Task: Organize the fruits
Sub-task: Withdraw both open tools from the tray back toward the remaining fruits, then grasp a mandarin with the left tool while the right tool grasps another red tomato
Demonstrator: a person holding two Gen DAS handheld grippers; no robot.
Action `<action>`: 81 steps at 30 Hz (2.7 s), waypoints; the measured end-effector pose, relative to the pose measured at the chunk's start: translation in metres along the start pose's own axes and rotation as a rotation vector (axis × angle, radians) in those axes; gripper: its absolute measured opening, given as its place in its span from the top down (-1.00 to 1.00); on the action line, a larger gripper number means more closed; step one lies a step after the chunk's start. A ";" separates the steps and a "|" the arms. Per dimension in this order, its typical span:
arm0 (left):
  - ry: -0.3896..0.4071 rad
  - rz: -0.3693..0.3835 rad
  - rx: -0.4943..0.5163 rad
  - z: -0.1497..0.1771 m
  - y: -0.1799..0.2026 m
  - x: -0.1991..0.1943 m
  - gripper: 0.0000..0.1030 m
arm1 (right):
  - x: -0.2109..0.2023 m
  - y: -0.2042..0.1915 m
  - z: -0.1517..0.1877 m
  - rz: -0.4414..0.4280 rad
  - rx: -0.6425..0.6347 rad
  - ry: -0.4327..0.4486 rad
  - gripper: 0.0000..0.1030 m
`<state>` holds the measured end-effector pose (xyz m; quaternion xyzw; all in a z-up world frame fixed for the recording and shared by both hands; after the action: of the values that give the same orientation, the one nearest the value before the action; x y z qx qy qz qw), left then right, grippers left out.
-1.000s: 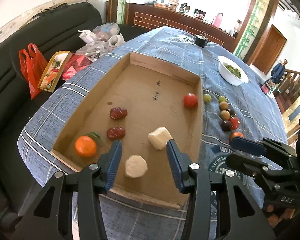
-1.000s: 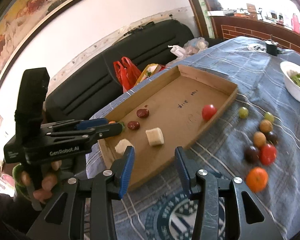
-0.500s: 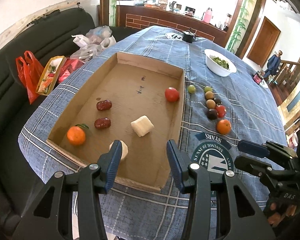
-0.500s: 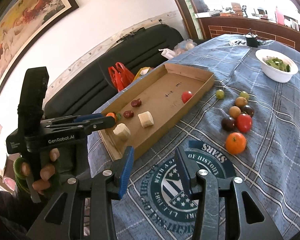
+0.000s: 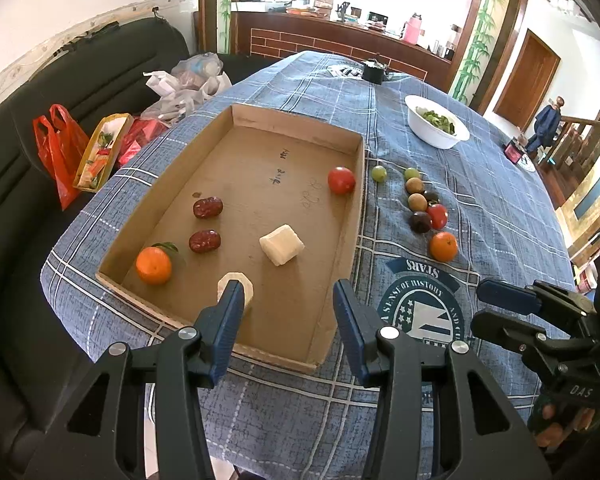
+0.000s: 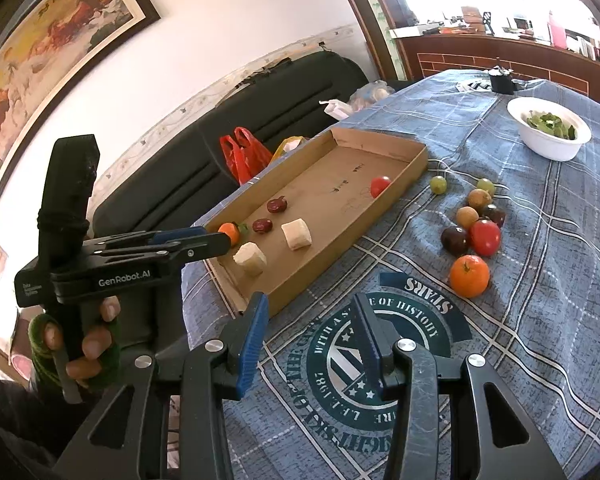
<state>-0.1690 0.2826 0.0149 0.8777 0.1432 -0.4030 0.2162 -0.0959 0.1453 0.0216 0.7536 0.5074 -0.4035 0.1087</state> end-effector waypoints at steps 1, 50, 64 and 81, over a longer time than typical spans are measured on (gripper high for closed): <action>-0.001 0.000 -0.001 0.000 0.000 0.000 0.14 | 0.000 -0.001 0.000 -0.001 -0.001 0.000 0.13; -0.033 0.050 0.042 0.000 0.033 0.017 0.14 | -0.019 0.058 -0.002 0.082 0.053 0.018 0.12; -0.104 0.156 0.108 0.006 0.088 0.051 0.14 | -0.012 0.087 -0.006 0.121 0.082 0.008 0.12; -0.183 0.299 0.116 -0.003 0.148 0.141 0.14 | 0.067 0.137 -0.043 0.181 0.100 -0.098 0.17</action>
<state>-0.0151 0.1668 -0.0525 0.8598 -0.0325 -0.4524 0.2347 0.0531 0.1524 -0.0323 0.7802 0.4106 -0.4532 0.1314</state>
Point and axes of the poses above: each gripper's, at about its wrist camera, not at the fingertips, and x roughly the way its jaws point, y to its right, z to its underside, the point moved 6 cm from there along x, roughly the way its jaws point, and after that the axes turned 12 degrees about z, right-handed, at the moved point
